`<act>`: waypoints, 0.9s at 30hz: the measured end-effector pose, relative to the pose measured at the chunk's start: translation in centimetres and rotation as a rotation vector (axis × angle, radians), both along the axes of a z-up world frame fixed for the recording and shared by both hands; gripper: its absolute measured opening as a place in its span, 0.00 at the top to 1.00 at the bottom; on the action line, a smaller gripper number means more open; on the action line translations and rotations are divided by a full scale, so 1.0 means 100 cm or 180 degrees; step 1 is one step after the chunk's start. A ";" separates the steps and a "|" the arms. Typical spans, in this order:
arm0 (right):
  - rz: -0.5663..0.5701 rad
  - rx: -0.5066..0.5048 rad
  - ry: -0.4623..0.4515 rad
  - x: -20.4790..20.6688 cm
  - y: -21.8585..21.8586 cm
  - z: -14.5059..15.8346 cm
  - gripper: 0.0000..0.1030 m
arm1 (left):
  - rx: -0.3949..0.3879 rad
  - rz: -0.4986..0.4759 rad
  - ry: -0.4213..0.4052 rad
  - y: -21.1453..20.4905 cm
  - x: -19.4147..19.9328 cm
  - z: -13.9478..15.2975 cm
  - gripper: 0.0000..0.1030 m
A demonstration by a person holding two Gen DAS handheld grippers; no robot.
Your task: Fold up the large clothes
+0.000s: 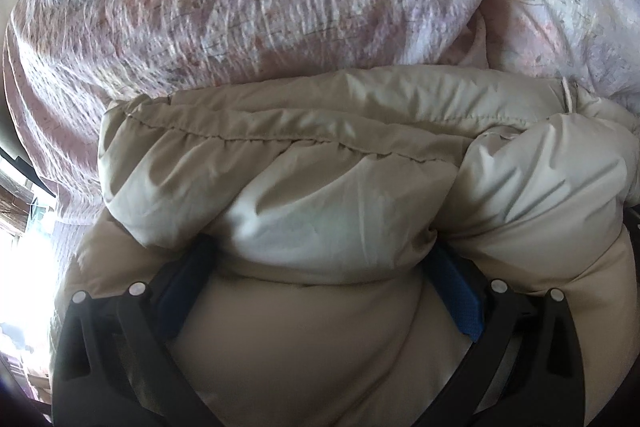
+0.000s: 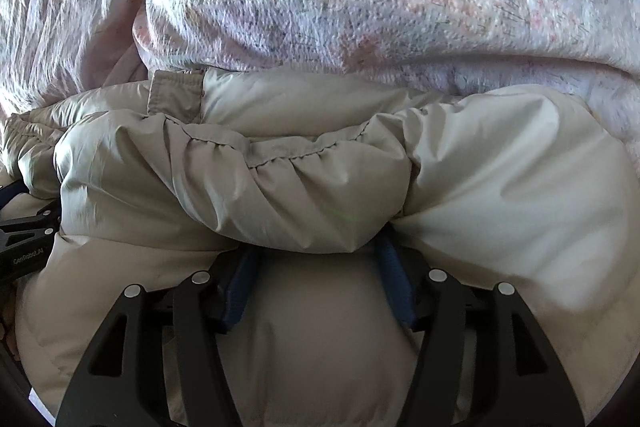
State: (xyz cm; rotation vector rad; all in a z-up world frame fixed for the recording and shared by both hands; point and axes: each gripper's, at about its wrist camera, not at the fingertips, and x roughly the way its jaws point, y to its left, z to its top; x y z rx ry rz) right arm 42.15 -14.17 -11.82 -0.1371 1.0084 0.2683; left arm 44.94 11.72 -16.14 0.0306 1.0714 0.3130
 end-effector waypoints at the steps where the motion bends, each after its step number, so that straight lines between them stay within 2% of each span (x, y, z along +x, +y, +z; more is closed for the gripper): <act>1: 0.0000 0.0001 -0.0012 0.002 0.000 -0.002 0.41 | -0.0002 0.0003 -0.0015 0.000 0.002 -0.002 0.02; 14: -0.0023 0.0091 -0.0320 -0.003 -0.003 -0.008 0.41 | 0.0005 0.0031 -0.0202 0.002 0.008 -0.021 0.02; 27: -0.0009 0.0059 -0.0354 -0.004 -0.002 -0.007 0.41 | 0.0016 0.0040 -0.0231 0.000 -0.008 -0.018 0.02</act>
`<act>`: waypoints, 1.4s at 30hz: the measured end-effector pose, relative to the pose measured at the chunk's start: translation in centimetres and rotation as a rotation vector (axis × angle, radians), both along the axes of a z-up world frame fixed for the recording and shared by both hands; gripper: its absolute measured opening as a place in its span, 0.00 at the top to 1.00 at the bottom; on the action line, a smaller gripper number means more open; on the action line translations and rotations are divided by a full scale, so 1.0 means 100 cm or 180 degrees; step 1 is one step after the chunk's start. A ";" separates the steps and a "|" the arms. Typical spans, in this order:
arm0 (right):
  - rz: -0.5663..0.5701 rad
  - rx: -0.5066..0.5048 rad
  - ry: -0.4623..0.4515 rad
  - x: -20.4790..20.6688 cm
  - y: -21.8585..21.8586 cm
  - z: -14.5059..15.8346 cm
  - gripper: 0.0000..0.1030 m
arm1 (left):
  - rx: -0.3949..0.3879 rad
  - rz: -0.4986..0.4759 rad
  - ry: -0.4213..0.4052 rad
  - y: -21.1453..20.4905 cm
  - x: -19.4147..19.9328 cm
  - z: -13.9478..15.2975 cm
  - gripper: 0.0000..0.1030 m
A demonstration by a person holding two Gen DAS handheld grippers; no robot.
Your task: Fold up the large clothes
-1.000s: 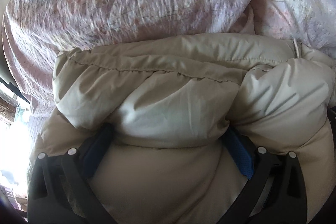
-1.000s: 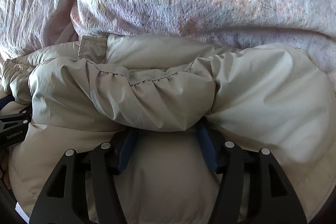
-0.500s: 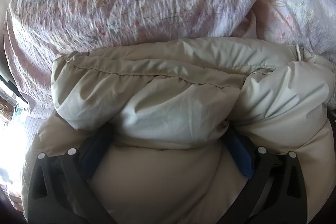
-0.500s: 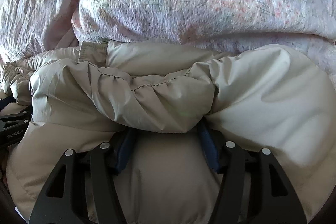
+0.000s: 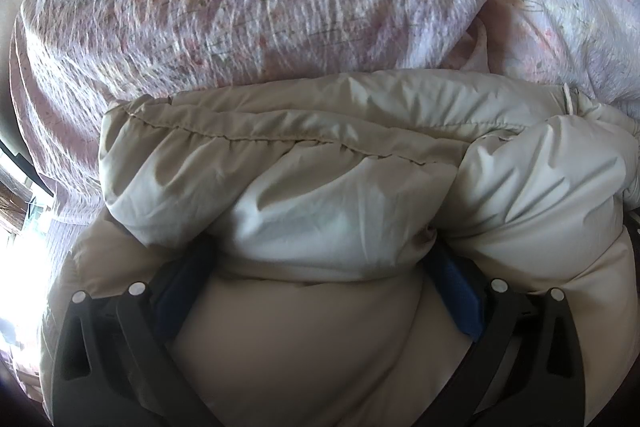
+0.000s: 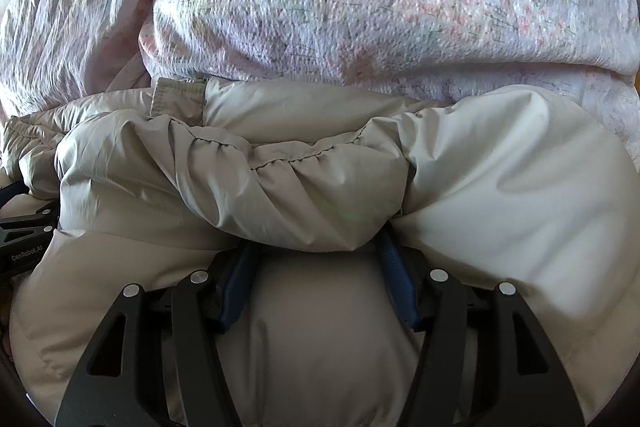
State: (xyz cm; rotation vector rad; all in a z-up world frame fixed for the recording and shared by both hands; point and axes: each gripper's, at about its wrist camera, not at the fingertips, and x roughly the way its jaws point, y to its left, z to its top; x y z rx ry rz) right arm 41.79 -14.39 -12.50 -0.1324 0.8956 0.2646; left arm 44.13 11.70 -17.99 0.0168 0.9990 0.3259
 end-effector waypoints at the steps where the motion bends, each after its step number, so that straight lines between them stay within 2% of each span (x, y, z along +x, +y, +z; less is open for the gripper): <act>1: 0.0001 0.0000 -0.0004 0.000 0.000 0.000 0.41 | 0.0000 0.0001 -0.0004 0.000 -0.002 0.001 0.02; 7: 0.0004 0.0012 -0.0032 -0.001 -0.001 0.000 0.41 | 0.0006 0.0003 -0.0025 -0.002 -0.015 0.007 0.02; 21: -0.0009 -0.0013 -0.0011 -0.001 -0.001 0.001 0.41 | 0.0012 0.0013 0.0010 -0.004 -0.018 0.014 0.02; 29: -0.0063 -0.0240 0.0314 0.003 -0.002 0.022 0.38 | 0.0185 0.0019 0.0222 -0.007 -0.030 0.038 0.02; 32: -0.0206 -0.0318 0.0371 -0.003 -0.015 0.037 0.36 | 0.0283 0.0018 0.0251 -0.007 -0.042 0.053 0.02; 35: -0.0421 -0.0388 0.0301 -0.011 -0.038 0.055 0.33 | 0.0365 0.0007 0.0212 -0.003 -0.061 0.074 0.02; 38: -0.0699 -0.0412 0.0265 -0.019 -0.072 0.070 0.32 | 0.0366 0.0026 0.0183 0.006 -0.078 0.092 0.02; 42: -0.1100 -0.0314 0.0411 -0.025 -0.126 0.076 0.29 | 0.0447 0.0132 0.0214 0.021 -0.102 0.103 0.02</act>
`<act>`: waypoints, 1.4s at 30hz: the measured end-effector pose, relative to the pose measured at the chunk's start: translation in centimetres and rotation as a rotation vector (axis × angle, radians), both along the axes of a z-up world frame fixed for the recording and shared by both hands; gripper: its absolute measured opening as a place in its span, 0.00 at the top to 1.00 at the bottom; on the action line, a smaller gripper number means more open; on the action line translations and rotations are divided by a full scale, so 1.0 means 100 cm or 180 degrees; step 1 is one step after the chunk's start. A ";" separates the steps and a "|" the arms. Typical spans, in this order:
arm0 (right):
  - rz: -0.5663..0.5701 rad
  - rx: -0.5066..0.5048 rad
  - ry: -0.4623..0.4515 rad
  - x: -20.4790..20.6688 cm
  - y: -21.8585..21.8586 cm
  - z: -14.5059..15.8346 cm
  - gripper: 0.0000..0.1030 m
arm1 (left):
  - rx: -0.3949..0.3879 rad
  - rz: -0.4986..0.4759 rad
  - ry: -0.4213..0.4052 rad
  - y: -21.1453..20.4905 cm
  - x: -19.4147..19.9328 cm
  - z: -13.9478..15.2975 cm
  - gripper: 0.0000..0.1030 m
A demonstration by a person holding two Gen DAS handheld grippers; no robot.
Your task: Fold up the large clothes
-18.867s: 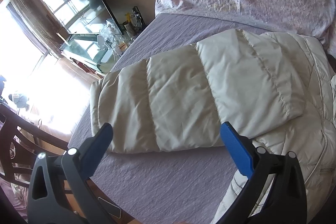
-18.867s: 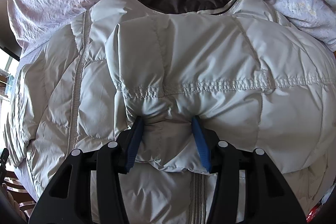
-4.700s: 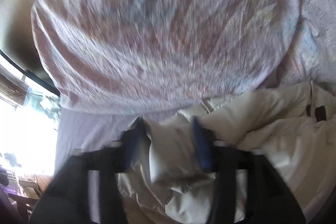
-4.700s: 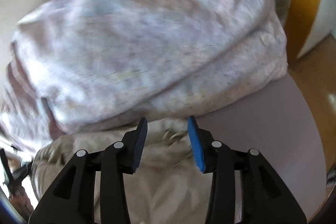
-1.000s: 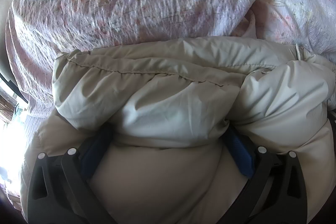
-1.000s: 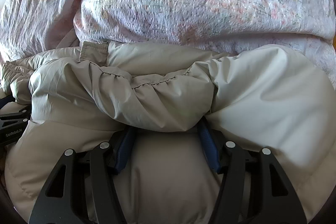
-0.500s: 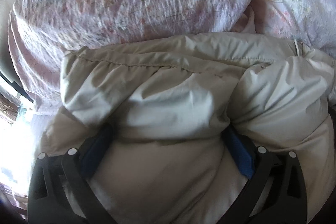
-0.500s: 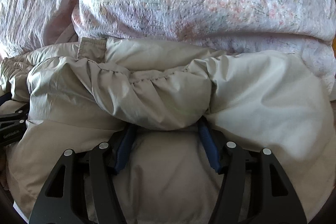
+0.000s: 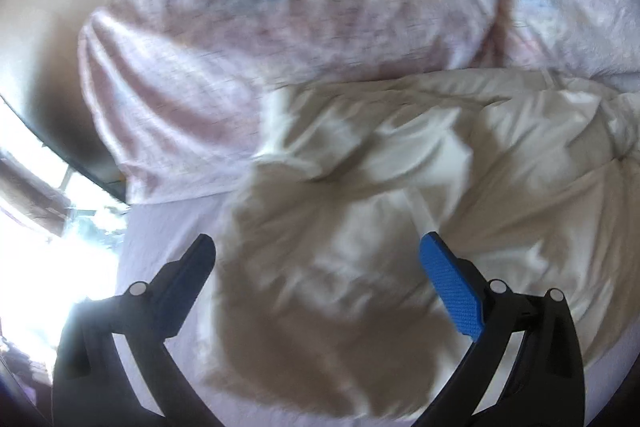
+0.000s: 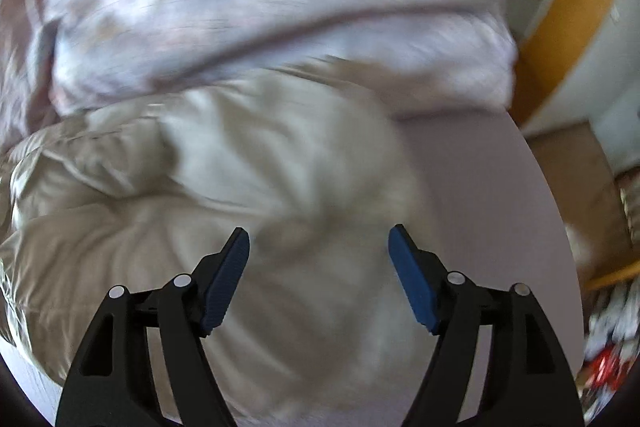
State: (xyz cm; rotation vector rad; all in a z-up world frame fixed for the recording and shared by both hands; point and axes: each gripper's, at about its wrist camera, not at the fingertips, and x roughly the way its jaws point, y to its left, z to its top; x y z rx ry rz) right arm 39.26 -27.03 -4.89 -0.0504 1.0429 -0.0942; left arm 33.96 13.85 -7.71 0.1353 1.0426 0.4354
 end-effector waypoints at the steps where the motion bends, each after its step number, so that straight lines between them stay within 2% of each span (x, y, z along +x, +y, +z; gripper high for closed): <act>1: -0.0068 0.0018 0.0030 -0.001 -0.009 -0.001 0.29 | 0.0003 0.0021 0.0014 0.005 -0.007 0.000 0.02; 3: -0.0222 0.0095 0.0121 -0.005 -0.031 -0.005 0.27 | 0.0022 0.0088 0.0042 0.015 -0.019 0.000 0.02; 6: -0.0332 0.0374 0.0238 -0.013 -0.052 -0.013 0.26 | -0.0019 0.0193 0.0089 0.031 -0.031 -0.003 0.02; 12: -0.0418 0.0936 0.0466 -0.014 -0.070 -0.031 0.26 | -0.0285 0.0313 0.0209 0.052 -0.056 -0.019 0.02; 14: -0.0467 0.1091 0.0501 -0.015 -0.074 -0.037 0.29 | -0.0407 0.0325 0.0253 0.055 -0.063 -0.027 0.02; 15: -0.0475 0.1138 0.0505 -0.015 -0.075 -0.039 0.35 | -0.0471 0.0324 0.0262 0.054 -0.064 -0.031 0.07; 17: -0.0481 0.1139 0.0505 -0.016 -0.074 -0.041 0.44 | -0.0642 0.0309 0.0253 0.054 -0.068 -0.037 0.16; 19: -0.0464 0.1098 0.0490 -0.023 -0.067 -0.040 0.58 | -0.0757 0.0252 0.0237 0.052 -0.069 -0.040 0.34; 22: -0.0467 0.1056 0.0466 -0.031 -0.057 -0.038 0.69 | -0.0705 0.0196 0.0222 0.041 -0.071 -0.041 0.45; 25: -0.0491 0.1037 0.0452 -0.041 -0.047 -0.032 0.75 | -0.0747 0.0184 0.0175 0.040 -0.076 -0.040 0.57; 27: -0.0494 0.1033 0.0450 -0.046 -0.043 -0.033 0.76 | -0.0757 0.0153 0.0157 0.039 -0.079 -0.037 0.62; 34: -0.0470 0.1020 0.0507 -0.056 -0.041 -0.029 0.78 | -0.0790 0.0087 0.0112 0.033 -0.093 -0.034 0.71; 38: -0.0436 0.1081 0.0571 -0.054 -0.037 -0.027 0.79 | -0.0815 0.0092 0.0107 0.037 -0.104 -0.032 0.72; 42: -0.0373 0.1124 0.0664 -0.064 -0.038 -0.027 0.79 | -0.0876 0.0062 0.0122 0.038 -0.131 -0.025 0.72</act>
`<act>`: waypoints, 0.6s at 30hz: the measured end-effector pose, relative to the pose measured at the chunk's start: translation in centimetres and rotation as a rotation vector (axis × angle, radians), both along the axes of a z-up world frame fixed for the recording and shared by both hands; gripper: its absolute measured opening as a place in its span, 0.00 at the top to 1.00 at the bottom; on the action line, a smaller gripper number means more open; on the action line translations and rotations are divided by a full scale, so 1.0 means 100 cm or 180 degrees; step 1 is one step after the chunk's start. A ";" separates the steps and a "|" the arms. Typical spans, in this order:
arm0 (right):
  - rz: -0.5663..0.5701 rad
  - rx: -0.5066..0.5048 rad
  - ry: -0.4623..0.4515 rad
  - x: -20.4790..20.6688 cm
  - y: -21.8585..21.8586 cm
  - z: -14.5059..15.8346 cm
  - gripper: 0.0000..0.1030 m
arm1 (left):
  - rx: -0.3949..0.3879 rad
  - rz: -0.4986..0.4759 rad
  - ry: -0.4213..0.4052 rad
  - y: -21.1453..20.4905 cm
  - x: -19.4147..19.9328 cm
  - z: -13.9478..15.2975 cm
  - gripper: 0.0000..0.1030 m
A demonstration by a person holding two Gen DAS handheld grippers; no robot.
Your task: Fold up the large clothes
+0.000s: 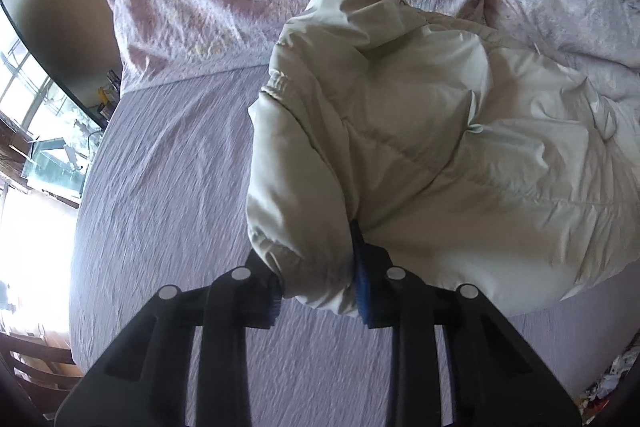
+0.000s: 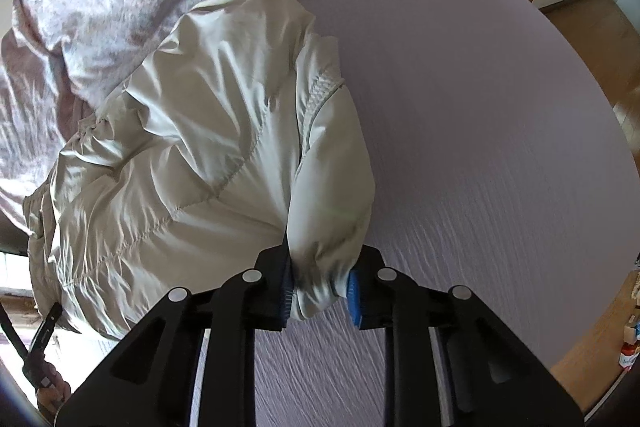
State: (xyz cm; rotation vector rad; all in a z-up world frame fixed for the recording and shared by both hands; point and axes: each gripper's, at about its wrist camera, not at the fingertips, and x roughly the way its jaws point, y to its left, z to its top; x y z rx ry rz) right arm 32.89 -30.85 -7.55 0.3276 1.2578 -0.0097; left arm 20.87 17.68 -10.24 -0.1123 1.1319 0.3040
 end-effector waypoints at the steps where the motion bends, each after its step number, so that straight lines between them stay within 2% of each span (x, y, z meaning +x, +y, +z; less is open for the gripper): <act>1: 0.0018 0.0003 0.0015 -0.005 0.006 -0.006 0.79 | -0.0004 -0.0015 0.0011 0.000 -0.007 0.001 0.72; 5: 0.0061 0.0034 0.0071 -0.017 0.012 -0.012 0.79 | -0.0031 -0.0025 0.0080 -0.008 -0.034 0.002 0.72; 9: 0.0086 0.0022 0.0097 -0.026 0.017 -0.021 0.79 | -0.0017 -0.0003 0.0128 -0.009 -0.044 0.004 0.72; 12: 0.0088 0.0001 0.0079 -0.037 0.011 -0.016 0.78 | 0.0025 0.0024 0.0150 -0.008 -0.044 0.002 0.70; 18: 0.0101 -0.0314 -0.0069 -0.037 0.020 -0.003 0.66 | 0.0089 0.0123 0.0177 -0.009 -0.042 0.006 0.63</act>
